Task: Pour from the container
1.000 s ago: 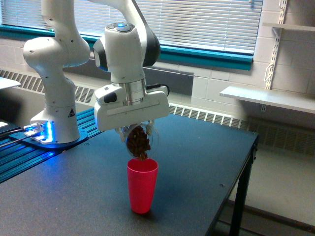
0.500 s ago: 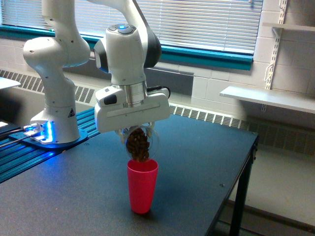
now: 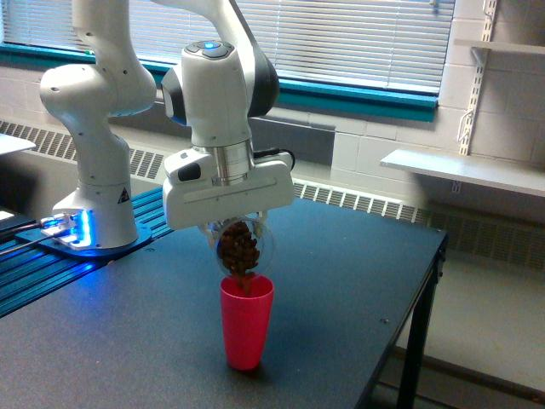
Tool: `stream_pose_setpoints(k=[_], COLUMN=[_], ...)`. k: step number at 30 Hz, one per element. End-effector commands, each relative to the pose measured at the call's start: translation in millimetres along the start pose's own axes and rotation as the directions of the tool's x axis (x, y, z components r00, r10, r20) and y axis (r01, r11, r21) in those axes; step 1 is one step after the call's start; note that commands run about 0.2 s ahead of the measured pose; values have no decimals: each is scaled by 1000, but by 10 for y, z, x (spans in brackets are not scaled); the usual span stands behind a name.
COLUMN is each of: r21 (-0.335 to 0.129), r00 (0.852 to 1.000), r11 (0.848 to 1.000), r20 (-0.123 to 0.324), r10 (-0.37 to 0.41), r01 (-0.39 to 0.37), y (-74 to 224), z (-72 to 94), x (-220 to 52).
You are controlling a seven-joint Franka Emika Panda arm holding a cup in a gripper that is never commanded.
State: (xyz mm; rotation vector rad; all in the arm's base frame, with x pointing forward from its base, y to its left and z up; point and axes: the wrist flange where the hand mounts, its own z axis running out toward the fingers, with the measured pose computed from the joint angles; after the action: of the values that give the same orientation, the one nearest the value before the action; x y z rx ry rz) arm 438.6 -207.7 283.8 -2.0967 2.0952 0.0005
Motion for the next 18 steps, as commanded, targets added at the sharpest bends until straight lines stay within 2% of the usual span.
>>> stream_pose_setpoints(k=[1,9,18], r21=[6,-15,-16], r00=[1000,1000,1000], r11=[1000,1000,1000], r20=[17,21,30], r10=[6,0,-3], r01=[-6,0,3], y=[-34,-34,-31], z=[-11,22,39], x=[3,-11,-18])
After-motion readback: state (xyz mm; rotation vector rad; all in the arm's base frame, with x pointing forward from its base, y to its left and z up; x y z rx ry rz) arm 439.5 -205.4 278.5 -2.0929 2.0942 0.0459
